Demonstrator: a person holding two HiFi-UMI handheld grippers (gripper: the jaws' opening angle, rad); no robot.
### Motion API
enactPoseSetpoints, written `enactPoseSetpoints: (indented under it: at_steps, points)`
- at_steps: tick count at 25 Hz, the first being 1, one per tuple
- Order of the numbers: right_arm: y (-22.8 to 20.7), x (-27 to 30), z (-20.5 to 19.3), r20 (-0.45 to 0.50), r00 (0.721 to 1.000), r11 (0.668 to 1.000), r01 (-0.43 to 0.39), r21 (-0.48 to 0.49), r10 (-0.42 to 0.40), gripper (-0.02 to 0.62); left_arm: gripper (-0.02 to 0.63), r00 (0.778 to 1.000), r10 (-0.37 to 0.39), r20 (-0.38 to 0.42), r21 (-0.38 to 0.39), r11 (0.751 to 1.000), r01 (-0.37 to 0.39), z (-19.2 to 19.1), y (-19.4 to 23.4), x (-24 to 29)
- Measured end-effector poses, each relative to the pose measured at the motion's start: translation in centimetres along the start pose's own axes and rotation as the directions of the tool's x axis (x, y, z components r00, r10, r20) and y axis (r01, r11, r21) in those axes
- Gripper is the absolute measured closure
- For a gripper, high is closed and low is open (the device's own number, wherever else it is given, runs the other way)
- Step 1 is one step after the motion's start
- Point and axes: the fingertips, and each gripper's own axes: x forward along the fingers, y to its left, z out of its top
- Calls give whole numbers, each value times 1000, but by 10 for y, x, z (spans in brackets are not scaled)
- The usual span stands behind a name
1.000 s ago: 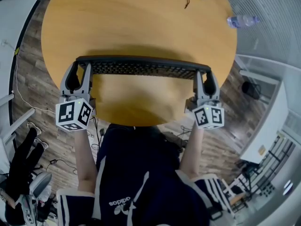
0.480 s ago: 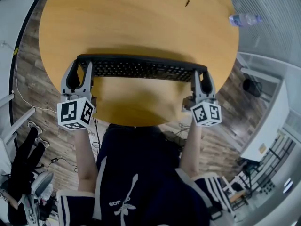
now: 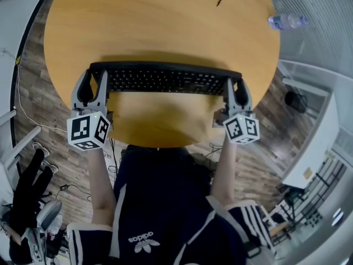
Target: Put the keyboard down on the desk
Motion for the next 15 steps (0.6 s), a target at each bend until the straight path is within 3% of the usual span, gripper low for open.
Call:
enactPoseSetpoints:
  at_steps: [15]
  points:
    - [-14, 27, -22, -106, 993, 998, 58, 38, -53, 407, 423, 998, 15, -56, 1, 1000, -15, -15, 7, 31]
